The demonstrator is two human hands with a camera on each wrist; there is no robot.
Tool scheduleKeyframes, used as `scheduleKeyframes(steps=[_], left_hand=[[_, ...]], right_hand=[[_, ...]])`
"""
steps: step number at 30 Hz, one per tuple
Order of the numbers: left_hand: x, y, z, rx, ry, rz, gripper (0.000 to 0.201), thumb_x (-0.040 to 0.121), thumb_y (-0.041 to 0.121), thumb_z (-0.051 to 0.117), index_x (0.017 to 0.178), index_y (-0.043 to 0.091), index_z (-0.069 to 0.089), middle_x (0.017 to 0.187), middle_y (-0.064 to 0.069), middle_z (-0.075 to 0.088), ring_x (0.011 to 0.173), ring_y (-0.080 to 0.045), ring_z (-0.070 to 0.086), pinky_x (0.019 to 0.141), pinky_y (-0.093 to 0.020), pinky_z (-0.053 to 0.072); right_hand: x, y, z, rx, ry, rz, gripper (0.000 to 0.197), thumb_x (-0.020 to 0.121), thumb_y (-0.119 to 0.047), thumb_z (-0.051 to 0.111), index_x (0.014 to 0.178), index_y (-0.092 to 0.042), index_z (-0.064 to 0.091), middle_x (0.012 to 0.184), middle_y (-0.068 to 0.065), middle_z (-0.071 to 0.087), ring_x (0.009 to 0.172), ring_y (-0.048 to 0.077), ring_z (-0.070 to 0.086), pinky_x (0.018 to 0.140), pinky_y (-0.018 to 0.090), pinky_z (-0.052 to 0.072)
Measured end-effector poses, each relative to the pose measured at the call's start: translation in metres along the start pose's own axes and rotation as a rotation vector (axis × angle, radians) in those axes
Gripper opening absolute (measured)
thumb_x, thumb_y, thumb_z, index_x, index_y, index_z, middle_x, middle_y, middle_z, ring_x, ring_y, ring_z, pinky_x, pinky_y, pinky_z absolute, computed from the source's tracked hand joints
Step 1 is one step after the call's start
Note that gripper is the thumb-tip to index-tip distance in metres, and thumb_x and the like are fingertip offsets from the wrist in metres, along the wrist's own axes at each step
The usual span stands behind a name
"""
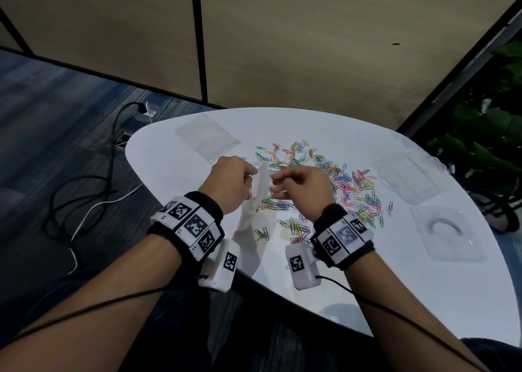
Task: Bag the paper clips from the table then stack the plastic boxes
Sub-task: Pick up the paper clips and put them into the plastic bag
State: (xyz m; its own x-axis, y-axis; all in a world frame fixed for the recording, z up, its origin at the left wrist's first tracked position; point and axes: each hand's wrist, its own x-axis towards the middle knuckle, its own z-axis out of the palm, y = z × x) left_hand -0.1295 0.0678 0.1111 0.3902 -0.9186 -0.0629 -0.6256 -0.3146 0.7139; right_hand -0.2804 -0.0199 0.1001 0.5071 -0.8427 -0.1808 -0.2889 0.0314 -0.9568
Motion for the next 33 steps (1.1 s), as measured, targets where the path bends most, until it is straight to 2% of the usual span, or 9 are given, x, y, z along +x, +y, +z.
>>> scheduleKeyframes(steps=[4,8,12,15,18,21,25,30,33], left_hand=[[0.002,0.000,0.001,0.012,-0.010,-0.009,0.028,0.089,-0.004,0.046,0.097,-0.003,0.073,0.078,-0.019,0.072,0.067,-0.028,0.074,0.079,-0.038,0.061],[0.000,0.002,0.001,0.061,-0.036,0.010,0.022,0.090,-0.002,0.048,0.081,0.003,0.068,0.081,-0.021,0.071,0.066,-0.027,0.074,0.077,-0.039,0.062],[-0.001,0.001,0.000,0.094,-0.054,0.045,0.025,0.091,-0.001,0.049,0.078,0.020,0.053,0.086,-0.024,0.070,0.067,-0.026,0.074,0.073,-0.041,0.062],[0.001,0.001,0.001,0.096,-0.057,0.027,0.024,0.092,0.000,0.050,0.079,0.013,0.064,0.089,-0.018,0.071,0.069,-0.026,0.074,0.074,-0.040,0.062],[0.002,0.004,0.005,0.087,-0.072,-0.006,0.023,0.093,0.002,0.052,0.099,0.005,0.074,0.094,-0.015,0.072,0.072,-0.029,0.075,0.077,-0.039,0.062],[0.000,0.007,0.008,0.135,-0.109,0.032,0.018,0.091,0.001,0.053,0.077,0.008,0.062,0.089,-0.021,0.070,0.071,-0.028,0.074,0.072,-0.042,0.062],[0.000,0.010,0.008,0.166,-0.112,0.050,0.024,0.089,0.000,0.053,0.077,0.021,0.048,0.092,-0.026,0.068,0.073,-0.029,0.071,0.070,-0.044,0.062],[-0.001,0.017,0.010,0.136,-0.130,-0.005,0.028,0.094,0.003,0.050,0.108,0.007,0.074,0.101,-0.013,0.071,0.078,-0.028,0.074,0.084,-0.037,0.060],[-0.002,0.020,0.012,0.170,-0.152,0.023,0.020,0.091,0.003,0.049,0.080,0.012,0.063,0.091,-0.016,0.073,0.082,-0.026,0.071,0.083,-0.039,0.058]], right_hand=[[-0.010,0.041,0.002,-0.672,-0.242,-0.071,0.030,0.093,-0.006,0.050,0.113,-0.014,0.071,0.118,0.008,0.070,0.104,0.024,0.067,0.097,0.039,0.052],[-0.036,0.093,0.025,-1.239,-0.667,-0.387,0.047,0.094,-0.012,0.047,0.139,0.001,0.044,0.145,0.021,0.042,0.126,0.037,0.047,0.104,0.046,0.042],[-0.056,0.146,-0.002,-1.464,-0.592,-0.606,0.071,0.079,-0.017,0.066,0.143,0.003,0.041,0.150,0.021,0.040,0.134,0.037,0.046,0.107,0.053,0.041],[-0.051,0.160,-0.028,-1.615,-0.499,-0.517,0.075,0.081,-0.023,0.068,0.147,-0.005,0.037,0.156,0.016,0.031,0.139,0.044,0.035,0.104,0.065,0.033],[-0.033,0.155,-0.037,-1.626,-0.425,-0.317,0.075,0.086,-0.019,0.064,0.151,-0.015,0.027,0.161,0.012,0.021,0.138,0.053,0.030,0.098,0.067,0.039],[-0.020,0.152,-0.033,-1.556,-0.500,-0.278,0.078,0.087,-0.001,0.055,0.153,-0.013,0.014,0.162,0.012,0.007,0.142,0.048,0.021,0.102,0.056,0.042],[-0.012,0.142,-0.025,-1.438,-0.436,-0.320,0.048,0.078,0.006,0.062,0.125,-0.003,0.052,0.133,0.018,0.047,0.118,0.037,0.050,0.083,0.042,0.052],[-0.001,0.119,-0.035,-1.357,-0.358,-0.238,0.014,0.091,0.003,0.053,0.095,-0.002,0.066,0.093,0.012,0.059,0.082,0.027,0.058,0.067,0.030,0.040],[0.003,0.105,-0.052,-1.019,-0.136,-0.056,0.014,0.090,-0.003,0.061,0.089,-0.007,0.075,0.083,0.007,0.068,0.069,0.018,0.057,0.072,0.026,0.051]])
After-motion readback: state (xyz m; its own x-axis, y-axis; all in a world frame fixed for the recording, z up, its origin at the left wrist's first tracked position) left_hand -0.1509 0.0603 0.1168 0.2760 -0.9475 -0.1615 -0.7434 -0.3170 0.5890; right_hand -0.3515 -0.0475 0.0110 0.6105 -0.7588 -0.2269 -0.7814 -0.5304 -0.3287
